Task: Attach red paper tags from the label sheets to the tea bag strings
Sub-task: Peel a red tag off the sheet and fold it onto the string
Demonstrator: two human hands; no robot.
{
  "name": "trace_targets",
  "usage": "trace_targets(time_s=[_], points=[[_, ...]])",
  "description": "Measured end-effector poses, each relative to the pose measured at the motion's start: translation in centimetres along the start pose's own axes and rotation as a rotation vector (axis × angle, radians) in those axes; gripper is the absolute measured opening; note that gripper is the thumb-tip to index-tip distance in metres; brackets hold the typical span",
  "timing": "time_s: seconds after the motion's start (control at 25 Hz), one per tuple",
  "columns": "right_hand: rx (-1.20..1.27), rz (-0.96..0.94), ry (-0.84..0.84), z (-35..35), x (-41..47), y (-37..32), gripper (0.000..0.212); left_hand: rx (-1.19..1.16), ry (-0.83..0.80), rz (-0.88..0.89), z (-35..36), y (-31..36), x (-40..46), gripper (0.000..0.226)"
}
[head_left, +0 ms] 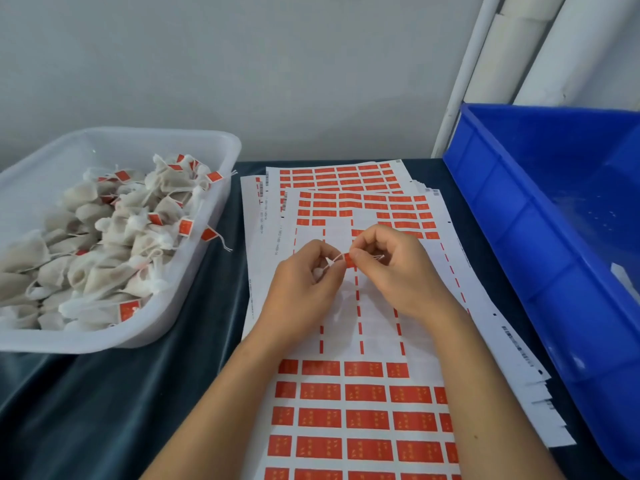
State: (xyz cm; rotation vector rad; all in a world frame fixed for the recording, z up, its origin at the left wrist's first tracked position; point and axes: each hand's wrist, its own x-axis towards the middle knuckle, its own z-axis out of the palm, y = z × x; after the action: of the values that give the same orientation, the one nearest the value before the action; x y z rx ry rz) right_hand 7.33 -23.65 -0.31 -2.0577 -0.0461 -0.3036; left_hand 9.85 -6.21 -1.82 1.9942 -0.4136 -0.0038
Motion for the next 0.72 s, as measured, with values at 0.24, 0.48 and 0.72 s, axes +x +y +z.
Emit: trace_targets(time_s=[0.24, 0.48, 0.72], points=[[-0.066, -0.026, 0.059, 0.6, 0.0, -0.6, 0.011, 0.225, 0.042, -0.023, -2.3, -0.5, -1.5, 0.008], [-0.259, -0.077, -0.201, 3.3, -0.1, -3.5, 0.022, 0.242, 0.163, 0.173, -5.8, 1.7, -2.7, 0.011], [-0.264, -0.139, -0.174, 4.4, 1.5, -7.3, 0.041, 0.344, 0.472, 0.333, -14.2, 5.5, 0.6, 0.002]])
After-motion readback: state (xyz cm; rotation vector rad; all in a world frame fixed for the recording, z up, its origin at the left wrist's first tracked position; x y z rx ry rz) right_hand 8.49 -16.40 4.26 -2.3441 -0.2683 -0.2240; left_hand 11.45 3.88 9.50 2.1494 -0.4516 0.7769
